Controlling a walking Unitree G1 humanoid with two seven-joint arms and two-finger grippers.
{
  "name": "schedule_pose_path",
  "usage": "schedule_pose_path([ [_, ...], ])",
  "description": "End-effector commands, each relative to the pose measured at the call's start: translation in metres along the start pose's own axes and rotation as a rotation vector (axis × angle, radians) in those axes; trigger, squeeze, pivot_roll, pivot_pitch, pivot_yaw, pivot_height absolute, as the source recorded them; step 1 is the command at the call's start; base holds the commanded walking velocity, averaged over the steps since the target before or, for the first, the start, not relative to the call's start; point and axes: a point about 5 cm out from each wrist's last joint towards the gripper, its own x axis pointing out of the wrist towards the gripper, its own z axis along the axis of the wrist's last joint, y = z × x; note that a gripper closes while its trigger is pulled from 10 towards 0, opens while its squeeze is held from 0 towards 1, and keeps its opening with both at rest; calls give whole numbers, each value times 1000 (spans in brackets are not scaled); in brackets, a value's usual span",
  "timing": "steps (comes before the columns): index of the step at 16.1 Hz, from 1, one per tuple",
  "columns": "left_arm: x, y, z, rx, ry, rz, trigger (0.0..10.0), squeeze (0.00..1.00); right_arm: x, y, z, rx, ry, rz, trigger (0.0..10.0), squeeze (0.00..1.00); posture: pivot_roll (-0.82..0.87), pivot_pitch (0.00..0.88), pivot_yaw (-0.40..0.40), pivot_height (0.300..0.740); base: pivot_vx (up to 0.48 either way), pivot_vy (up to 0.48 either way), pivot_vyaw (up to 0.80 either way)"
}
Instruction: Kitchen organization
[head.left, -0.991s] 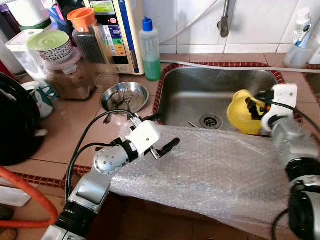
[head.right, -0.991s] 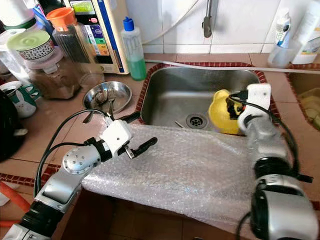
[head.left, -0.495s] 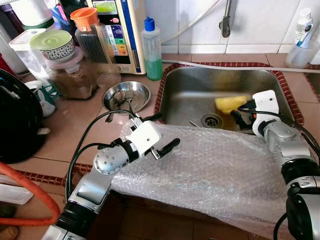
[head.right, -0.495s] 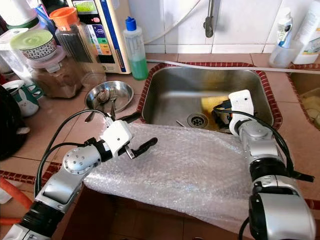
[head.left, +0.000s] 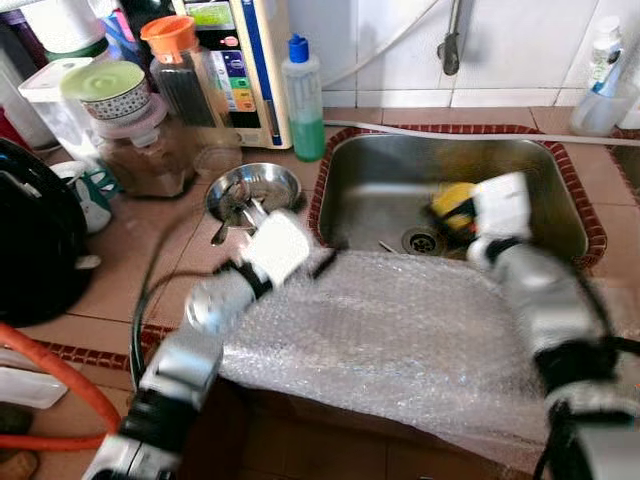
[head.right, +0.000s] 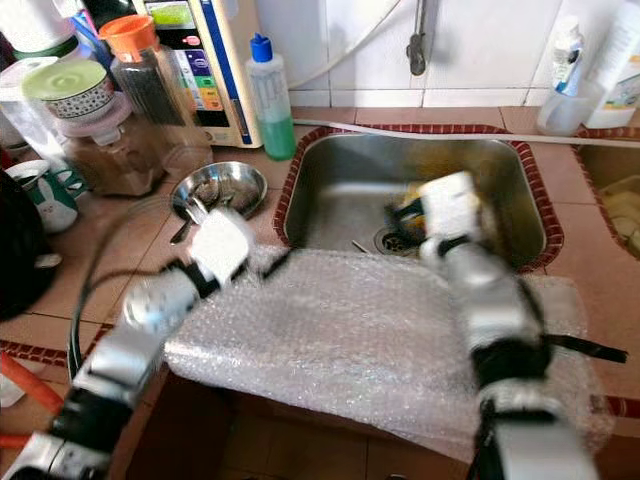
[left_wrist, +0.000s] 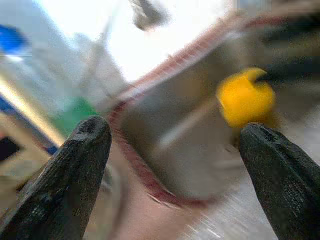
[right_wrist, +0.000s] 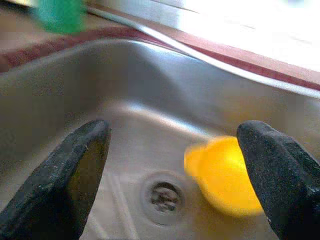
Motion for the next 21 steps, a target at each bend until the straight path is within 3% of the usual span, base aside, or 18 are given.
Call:
schedule_pose_path([
  [1, -2, 10, -1, -16, 0, 58, 10000, 0, 0, 7, 9, -27, -43, 38, 10000, 0, -285, 96, 145, 740, 0, 0, 0],
  [2, -1, 30, 2, -41, -11, 192, 10000, 0, -6, 32, 9, -54, -64, 120, 10000, 0, -290, 91, 142, 740, 0, 0, 0],
  [4, -5, 46, -2, -24, 12, 275, 10000, 0, -10, 47, 9, -29, -68, 156, 10000, 0, -289, 88, 139, 740, 0, 0, 0],
  [8, -18, 69, -12, -26, 71, 428, 10000, 0, -17, 60, 9, -30, -60, 189, 10000, 0, -287, 87, 137, 740, 0, 0, 0],
  [11, -32, 71, -28, -11, 166, 477, 10000, 0, -20, 64, 8, -30, -49, 211, 10000, 0, -279, 88, 135, 740, 0, 0, 0],
  [21, -50, 63, -46, 33, 287, 411, 10000, 0, -24, 66, 5, -25, -16, 240, 10000, 0, -259, 95, 129, 740, 0, 0, 0],
])
